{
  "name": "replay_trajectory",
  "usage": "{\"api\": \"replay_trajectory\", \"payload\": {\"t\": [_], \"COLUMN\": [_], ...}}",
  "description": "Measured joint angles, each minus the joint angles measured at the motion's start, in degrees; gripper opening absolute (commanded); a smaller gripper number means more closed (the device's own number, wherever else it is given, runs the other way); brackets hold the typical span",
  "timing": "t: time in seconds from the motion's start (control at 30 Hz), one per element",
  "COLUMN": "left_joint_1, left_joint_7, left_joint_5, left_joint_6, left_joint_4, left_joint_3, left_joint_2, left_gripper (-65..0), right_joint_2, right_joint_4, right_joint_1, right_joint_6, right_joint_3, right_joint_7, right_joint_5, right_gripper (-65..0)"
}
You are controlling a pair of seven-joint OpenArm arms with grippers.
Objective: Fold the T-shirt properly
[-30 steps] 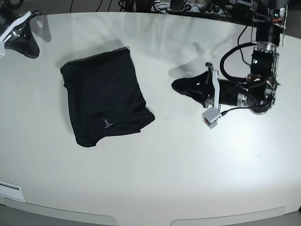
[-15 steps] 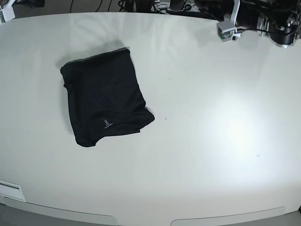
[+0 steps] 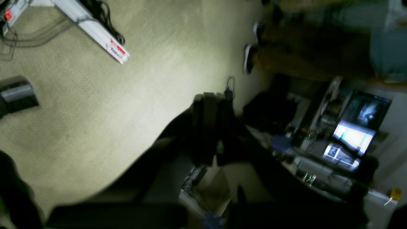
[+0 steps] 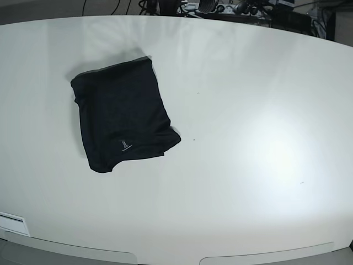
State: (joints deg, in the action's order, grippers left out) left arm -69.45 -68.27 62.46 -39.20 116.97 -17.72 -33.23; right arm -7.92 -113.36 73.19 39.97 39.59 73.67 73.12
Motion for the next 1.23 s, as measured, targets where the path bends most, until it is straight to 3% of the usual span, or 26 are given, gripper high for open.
{"api": "replay_trajectory", "payload": {"t": [0.1, 0.3, 0.43, 0.53, 0.6, 0.67, 0.8, 0.97, 1.23], "left_joint_1": [4.3, 21.6, 35.4, 44.3, 49.2, 53.2, 57.1, 57.6, 57.8], "left_joint_7": [5.3, 26.7, 39.0, 49.9, 57.3, 61.3, 62.3, 62.4, 62.5], "left_joint_5": [-6.2, -23.8, -31.8, -37.0, -40.1, -42.1, -42.6, -42.8, -42.8], "left_joint_6": [0.6, 0.9, 1.0, 0.8, 1.4, 4.4, 14.6, 23.2, 24.2], "left_joint_4": [-9.9, -37.7, -59.2, -73.8, -82.0, -87.9, -92.1, -91.6, -91.4], "left_joint_3": [1.8, 8.3, 15.8, 21.3, 24.5, 27.5, 32.5, 37.7, 39.5], "left_joint_2": [1.6, 4.7, 5.5, 7.1, 8.7, 10.7, 16.1, 22.8, 23.8], "left_gripper": [-65.0, -65.0, -65.0, -65.0, -65.0, -65.0, -65.0, -65.0, -65.0], "right_joint_2": [-1.6, -4.1, -6.3, -6.6, -6.5, -6.3, -5.0, -0.7, 2.9], "right_joint_4": [8.3, 29.6, 45.7, 56.0, 61.6, 66.2, 71.3, 71.5, 71.5], "right_joint_1": [-3.7, -16.8, -27.3, -35.4, -40.0, -43.6, -47.7, -50.6, -52.6], "right_joint_6": [-0.3, 0.0, -0.3, -0.6, -3.9, -7.8, -17.4, -24.2, -25.1], "right_joint_3": [-7.5, -20.6, -27.7, -32.0, -35.4, -39.2, -46.0, -52.2, -54.3], "right_joint_7": [-8.9, -28.4, -42.0, -47.5, -50.0, -53.6, -56.0, -56.4, -56.4], "right_joint_5": [-10.9, -30.6, -40.7, -47.2, -50.7, -53.3, -56.7, -62.2, -63.3], "right_gripper": [-65.0, -65.0, -65.0, -65.0, -65.0, -65.0, -65.0, -65.0, -65.0]}}
